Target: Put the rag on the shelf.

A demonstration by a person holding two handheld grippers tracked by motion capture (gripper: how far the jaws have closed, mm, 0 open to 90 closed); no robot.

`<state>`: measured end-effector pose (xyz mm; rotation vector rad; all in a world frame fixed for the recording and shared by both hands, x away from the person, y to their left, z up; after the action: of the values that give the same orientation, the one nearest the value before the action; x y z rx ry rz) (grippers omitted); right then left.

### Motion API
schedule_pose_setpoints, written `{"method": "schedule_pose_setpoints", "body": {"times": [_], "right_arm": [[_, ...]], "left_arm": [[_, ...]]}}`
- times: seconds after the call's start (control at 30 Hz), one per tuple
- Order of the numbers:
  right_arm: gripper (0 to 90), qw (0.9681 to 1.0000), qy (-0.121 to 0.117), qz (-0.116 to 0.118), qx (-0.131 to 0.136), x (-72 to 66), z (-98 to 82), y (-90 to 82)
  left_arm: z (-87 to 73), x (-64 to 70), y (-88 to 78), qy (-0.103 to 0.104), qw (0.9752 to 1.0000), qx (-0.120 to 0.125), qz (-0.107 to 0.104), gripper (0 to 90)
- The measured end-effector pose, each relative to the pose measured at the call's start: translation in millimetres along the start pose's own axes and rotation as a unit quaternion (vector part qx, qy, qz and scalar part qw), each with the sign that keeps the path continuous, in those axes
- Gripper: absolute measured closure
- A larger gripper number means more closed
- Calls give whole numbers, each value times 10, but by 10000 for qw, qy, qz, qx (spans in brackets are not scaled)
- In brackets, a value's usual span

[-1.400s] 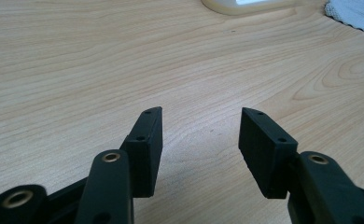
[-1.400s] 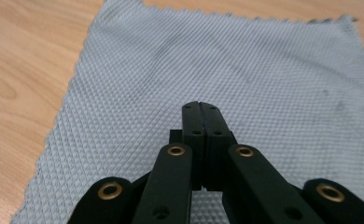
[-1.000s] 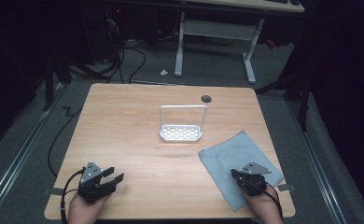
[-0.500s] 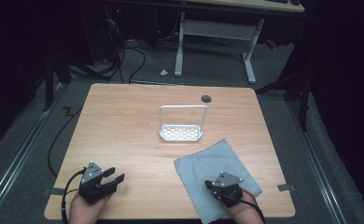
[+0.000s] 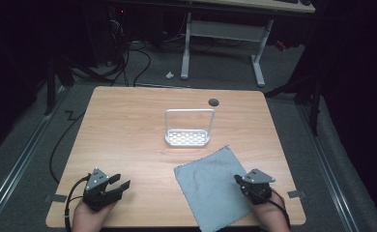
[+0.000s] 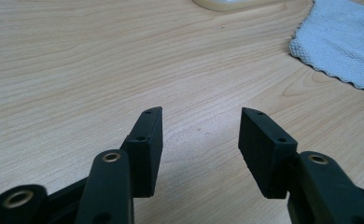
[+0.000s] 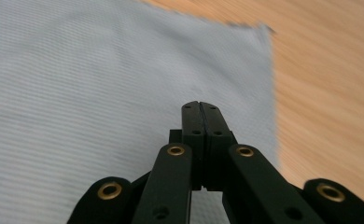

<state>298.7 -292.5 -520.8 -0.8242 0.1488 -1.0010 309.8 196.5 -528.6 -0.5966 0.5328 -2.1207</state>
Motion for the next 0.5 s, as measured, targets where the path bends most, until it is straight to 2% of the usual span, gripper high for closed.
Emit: {"method": "schedule_pose_setpoints", "body": {"times": [0.1, 0.2, 0.37, 0.5], "right_arm": [[900, 9996, 245, -60, -84, 146, -102, -9], [900, 9995, 277, 58, -167, 153, -138, 29], [900, 9992, 188, 296, -171, 44, -103, 54], [900, 9986, 4, 513, -117, -113, -34, 69]], "left_arm": [[-4, 16, 9, 8, 10000, -23, -12, 501], [-6, 36, 18, 34, 10000, -38, -36, 500], [-5, 71, 11, 46, 9999, -37, -98, 500], [19, 171, 4, 98, 9995, -32, -290, 500]]}}
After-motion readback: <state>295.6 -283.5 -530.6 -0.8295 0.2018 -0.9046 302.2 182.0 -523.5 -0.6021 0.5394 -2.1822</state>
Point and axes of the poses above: each handheld gripper's, and its own axes: y roughly forward along the jaws, z roughly out of its top, x roughly to its right, the point moved 1 cm from there along y, roughly forward along the jaws, and after that the axes turned 6 degrees about -y, right-handed, at the moved point
